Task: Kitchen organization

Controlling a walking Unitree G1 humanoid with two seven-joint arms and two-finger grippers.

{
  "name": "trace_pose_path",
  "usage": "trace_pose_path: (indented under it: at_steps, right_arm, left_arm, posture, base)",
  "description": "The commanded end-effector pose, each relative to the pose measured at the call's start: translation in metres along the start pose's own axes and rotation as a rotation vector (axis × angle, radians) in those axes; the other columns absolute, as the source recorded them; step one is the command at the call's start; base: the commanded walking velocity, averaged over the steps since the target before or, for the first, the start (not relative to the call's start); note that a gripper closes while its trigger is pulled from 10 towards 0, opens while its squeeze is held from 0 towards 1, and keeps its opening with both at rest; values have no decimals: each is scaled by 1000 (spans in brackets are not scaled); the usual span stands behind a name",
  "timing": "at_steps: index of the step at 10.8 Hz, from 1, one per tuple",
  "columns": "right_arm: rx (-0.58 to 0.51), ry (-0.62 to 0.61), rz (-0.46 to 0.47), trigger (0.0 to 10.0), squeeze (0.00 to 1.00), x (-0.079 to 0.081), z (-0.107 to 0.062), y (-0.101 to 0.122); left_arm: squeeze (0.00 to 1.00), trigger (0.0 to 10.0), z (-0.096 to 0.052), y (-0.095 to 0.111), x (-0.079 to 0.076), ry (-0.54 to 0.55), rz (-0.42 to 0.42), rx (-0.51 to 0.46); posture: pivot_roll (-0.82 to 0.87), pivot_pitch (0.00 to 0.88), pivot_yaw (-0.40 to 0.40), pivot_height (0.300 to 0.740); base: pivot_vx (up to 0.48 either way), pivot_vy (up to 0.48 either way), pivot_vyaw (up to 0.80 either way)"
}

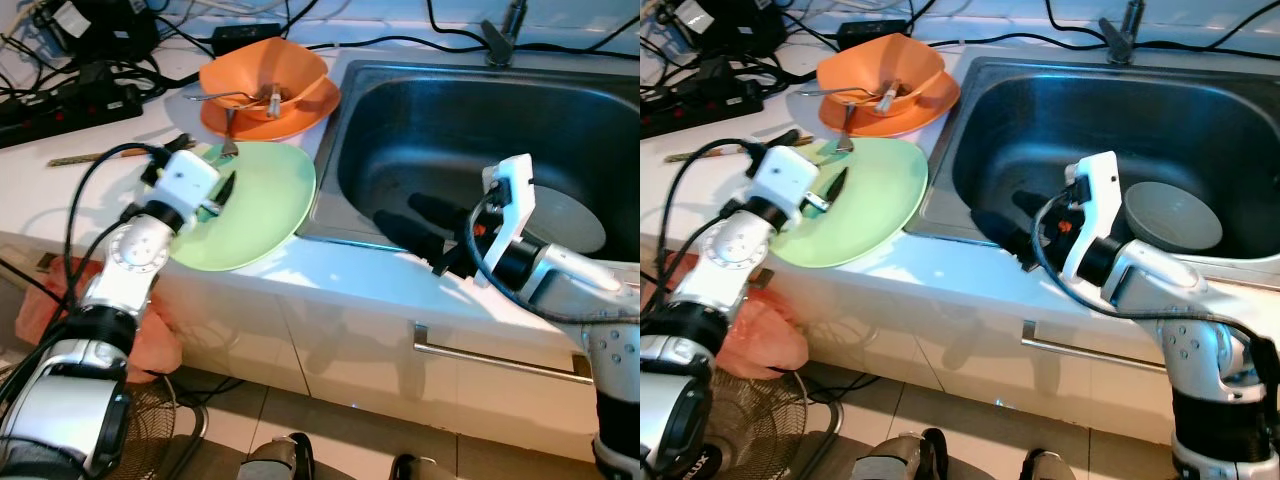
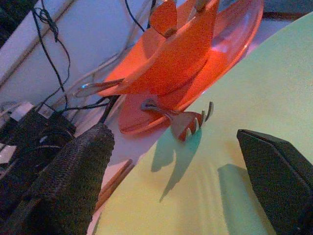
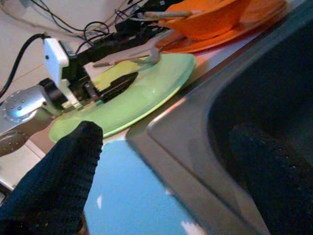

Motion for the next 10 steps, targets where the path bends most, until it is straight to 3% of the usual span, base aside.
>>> trace_pose_path:
  at_steps: [1, 5, 8, 10]
  right_arm:
    - [1, 18, -13, 10000, 0, 7, 0, 0]
    - [18, 73, -7, 10000, 0, 17, -4, -4]
    - [19, 73, -2, 10000, 0, 19, -5, -6]
    - [22, 72, -4, 10000, 0, 20, -7, -7]
  left_arm:
    - [0, 10000, -3, -7, -16, -47, 7, 30]
    - [0, 10000, -2, -17, -28, -85, 12, 85]
    - [0, 10000, -5, -30, -34, -138, -36, 165]
    - [0, 10000, -4, -30, -31, -142, -66, 166]
  posture:
    - [-9, 155, 115, 740]
    - [-16, 161, 114, 740]
    - [-21, 168, 113, 740]
    - [-29, 175, 111, 740]
  base:
    - [0, 0, 0]
    - [0, 0, 0]
    - [0, 0, 0]
    - [0, 0, 0]
Point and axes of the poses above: a point about 5 cm out from each wrist's last joint towards the gripper, its own z axis pointing out of the wrist towards the gripper, its own y axis along the axis of the wrist's last joint, x = y × z, the point moved 4 cm from there along z, pointing out of the wrist towards the gripper, and after that the axes turned 12 degrees about z, right-handed, at the moved point
